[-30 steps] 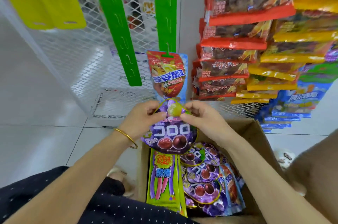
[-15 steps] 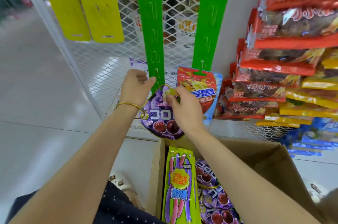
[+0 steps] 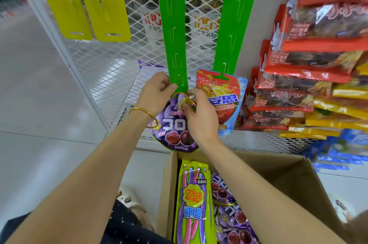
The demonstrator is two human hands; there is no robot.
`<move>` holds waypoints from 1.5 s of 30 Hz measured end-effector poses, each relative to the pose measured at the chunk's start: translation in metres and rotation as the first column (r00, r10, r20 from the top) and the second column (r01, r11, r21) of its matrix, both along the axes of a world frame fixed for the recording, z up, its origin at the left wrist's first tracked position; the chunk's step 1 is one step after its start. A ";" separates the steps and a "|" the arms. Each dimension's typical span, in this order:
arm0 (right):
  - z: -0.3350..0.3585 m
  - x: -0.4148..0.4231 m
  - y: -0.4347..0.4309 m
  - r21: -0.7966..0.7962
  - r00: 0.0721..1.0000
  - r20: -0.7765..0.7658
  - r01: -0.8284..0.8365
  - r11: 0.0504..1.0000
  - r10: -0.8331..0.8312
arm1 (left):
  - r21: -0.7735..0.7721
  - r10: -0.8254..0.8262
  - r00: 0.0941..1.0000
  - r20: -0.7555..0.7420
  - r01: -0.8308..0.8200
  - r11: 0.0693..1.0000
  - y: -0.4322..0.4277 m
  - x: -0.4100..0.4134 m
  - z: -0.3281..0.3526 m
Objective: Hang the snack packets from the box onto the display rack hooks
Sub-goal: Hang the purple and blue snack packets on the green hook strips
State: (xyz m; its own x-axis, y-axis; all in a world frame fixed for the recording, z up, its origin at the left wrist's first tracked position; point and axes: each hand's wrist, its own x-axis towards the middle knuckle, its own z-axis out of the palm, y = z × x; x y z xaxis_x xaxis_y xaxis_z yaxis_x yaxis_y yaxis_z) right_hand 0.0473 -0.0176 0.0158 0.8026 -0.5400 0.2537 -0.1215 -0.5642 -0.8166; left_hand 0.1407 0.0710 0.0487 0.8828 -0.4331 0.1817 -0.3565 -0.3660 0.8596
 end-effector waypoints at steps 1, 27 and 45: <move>0.000 -0.002 0.000 0.002 1.000 0.025 0.002 1.000 -0.002 | 0.009 -0.010 1.000 -0.020 0.010 1.000 0.002 -0.001 0.001; -0.052 -0.005 0.005 -0.064 0.979 0.015 -0.200 0.978 0.201 | 0.052 0.059 0.998 -0.023 -0.058 0.997 0.020 -0.015 -0.004; -0.166 -0.180 -0.106 0.031 0.857 -0.512 0.072 0.997 -0.046 | 0.429 0.077 0.995 0.061 -0.096 0.898 0.001 -0.082 -0.064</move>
State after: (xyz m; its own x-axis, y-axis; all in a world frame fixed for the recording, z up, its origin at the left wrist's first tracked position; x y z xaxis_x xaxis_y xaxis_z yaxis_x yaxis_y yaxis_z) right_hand -0.1330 -0.1236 -0.1502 0.7783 -0.5916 -0.2103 -0.5610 -0.5050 -0.6560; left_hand 0.0589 0.0725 -0.0153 0.9161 -0.3996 0.0319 -0.3384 -0.7283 0.5959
